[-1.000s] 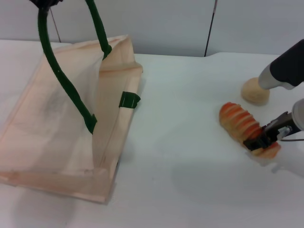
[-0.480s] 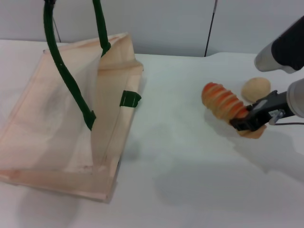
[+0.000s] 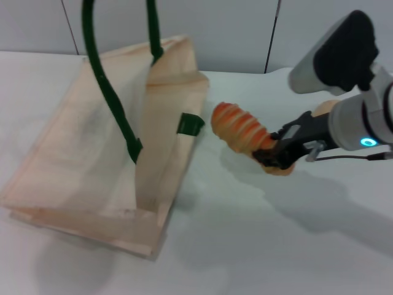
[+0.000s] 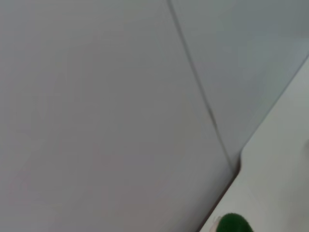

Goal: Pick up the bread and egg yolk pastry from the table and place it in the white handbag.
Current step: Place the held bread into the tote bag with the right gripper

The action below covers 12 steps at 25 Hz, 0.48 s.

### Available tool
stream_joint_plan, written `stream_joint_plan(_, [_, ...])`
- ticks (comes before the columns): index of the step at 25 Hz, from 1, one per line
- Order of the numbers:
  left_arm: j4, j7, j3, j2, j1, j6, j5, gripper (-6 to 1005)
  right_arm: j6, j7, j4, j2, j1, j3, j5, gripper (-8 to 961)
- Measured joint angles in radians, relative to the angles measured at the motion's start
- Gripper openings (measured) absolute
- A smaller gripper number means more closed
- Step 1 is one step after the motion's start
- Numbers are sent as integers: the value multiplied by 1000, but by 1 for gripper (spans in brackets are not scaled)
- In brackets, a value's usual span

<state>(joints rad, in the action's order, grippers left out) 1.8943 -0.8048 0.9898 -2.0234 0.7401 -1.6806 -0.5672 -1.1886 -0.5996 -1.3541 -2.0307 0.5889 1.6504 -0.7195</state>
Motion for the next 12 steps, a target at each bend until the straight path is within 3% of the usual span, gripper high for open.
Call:
stream_joint_plan(6, [-5, 20, 70, -4, -1, 21, -29, 122, 91, 8, 80, -1, 61, 71, -14, 395])
stream_joint_plan(12, [-5, 31, 101, -6, -6, 29, -31, 122, 173, -34, 215, 2, 125, 108, -137, 379])
